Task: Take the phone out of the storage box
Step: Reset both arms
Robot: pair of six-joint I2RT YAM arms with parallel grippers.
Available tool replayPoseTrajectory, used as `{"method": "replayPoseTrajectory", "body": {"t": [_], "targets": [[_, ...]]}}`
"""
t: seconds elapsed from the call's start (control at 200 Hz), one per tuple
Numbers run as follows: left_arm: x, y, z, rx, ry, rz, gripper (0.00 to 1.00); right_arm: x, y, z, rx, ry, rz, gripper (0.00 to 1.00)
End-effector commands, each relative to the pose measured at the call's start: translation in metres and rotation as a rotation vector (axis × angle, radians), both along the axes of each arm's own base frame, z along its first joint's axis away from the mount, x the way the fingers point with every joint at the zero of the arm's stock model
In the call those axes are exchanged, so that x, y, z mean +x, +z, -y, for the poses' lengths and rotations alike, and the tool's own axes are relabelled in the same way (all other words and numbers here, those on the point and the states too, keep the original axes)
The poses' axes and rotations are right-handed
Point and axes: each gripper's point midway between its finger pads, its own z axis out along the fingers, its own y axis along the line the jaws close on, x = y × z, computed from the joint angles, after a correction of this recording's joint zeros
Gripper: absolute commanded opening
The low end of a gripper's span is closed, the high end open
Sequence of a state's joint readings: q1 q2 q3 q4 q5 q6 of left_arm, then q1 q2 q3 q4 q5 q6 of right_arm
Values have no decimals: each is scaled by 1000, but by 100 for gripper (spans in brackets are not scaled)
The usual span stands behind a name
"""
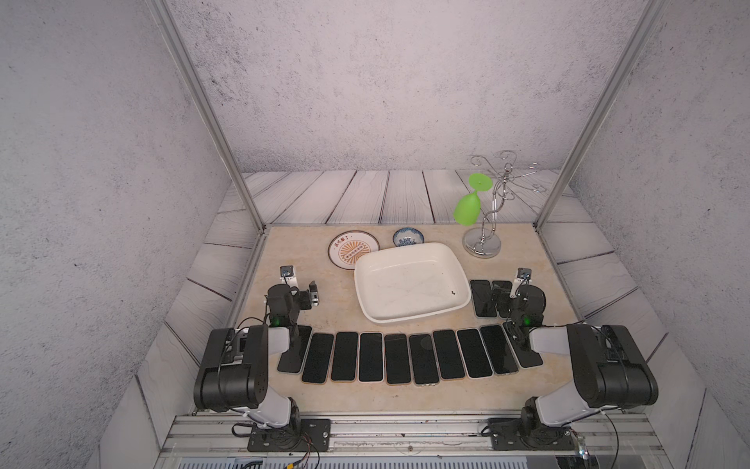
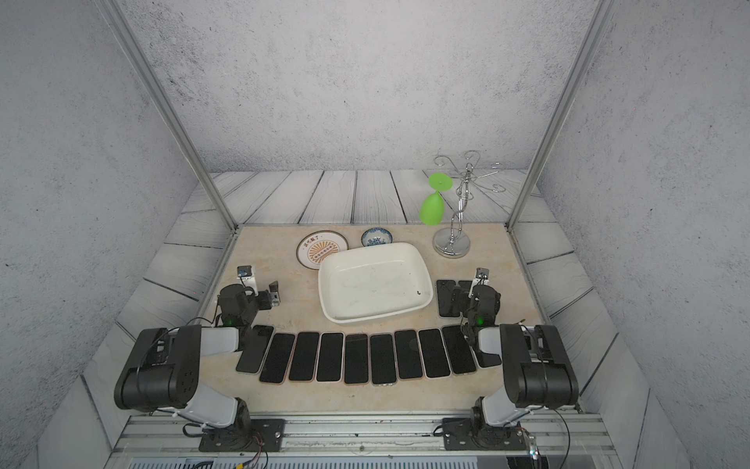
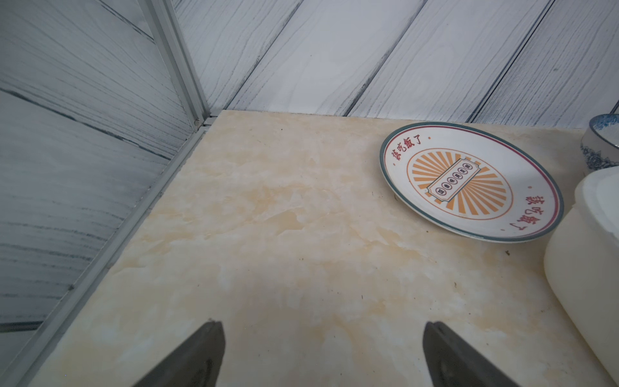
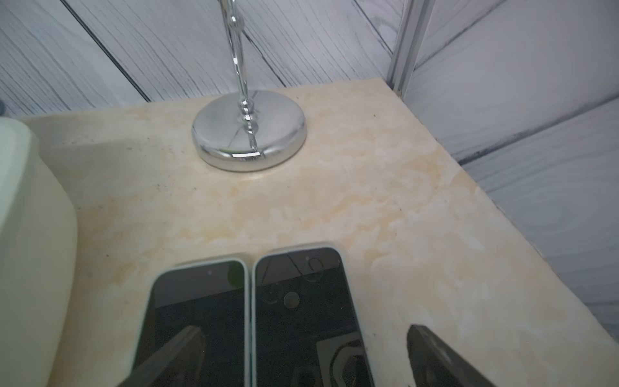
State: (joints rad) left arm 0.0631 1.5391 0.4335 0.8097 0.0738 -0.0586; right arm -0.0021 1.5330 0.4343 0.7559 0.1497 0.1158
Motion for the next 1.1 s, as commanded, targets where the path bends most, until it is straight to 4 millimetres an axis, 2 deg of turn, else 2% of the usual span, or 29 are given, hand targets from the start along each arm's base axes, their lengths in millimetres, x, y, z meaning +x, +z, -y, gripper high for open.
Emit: {"method": "replayPoseTrajectory", "body": {"t": [0.0, 0.726, 0.761, 0.796, 0.811, 0.851, 0.931, 1.006, 1.096], "targets": [[-1, 0, -1, 10, -3, -18, 98, 0, 3, 2, -23, -9, 0, 99], [0, 0, 6, 14, -46, -20, 98, -1, 3, 2, -26, -4, 1, 99], [0, 0, 19, 20, -130, -20, 98, 0, 4, -8, -30, 57, 2, 99], [-3, 1, 33, 19, -215, -1, 98, -1, 3, -47, -27, 304, 6, 99], [-6, 2, 38, 23, -248, 8, 98, -2, 6, -57, -27, 367, 19, 99], [-9, 4, 45, 25, -293, 22, 98, -7, 6, -54, -28, 355, 29, 99], [-10, 6, 47, 27, -305, 32, 98, -12, 6, -60, -31, 390, 54, 99], [-10, 5, 47, 24, -302, 29, 98, -10, 6, -56, -33, 363, 52, 99], [-10, 5, 46, 25, -300, 30, 98, -5, 7, -15, -16, 101, 47, 99]]}}
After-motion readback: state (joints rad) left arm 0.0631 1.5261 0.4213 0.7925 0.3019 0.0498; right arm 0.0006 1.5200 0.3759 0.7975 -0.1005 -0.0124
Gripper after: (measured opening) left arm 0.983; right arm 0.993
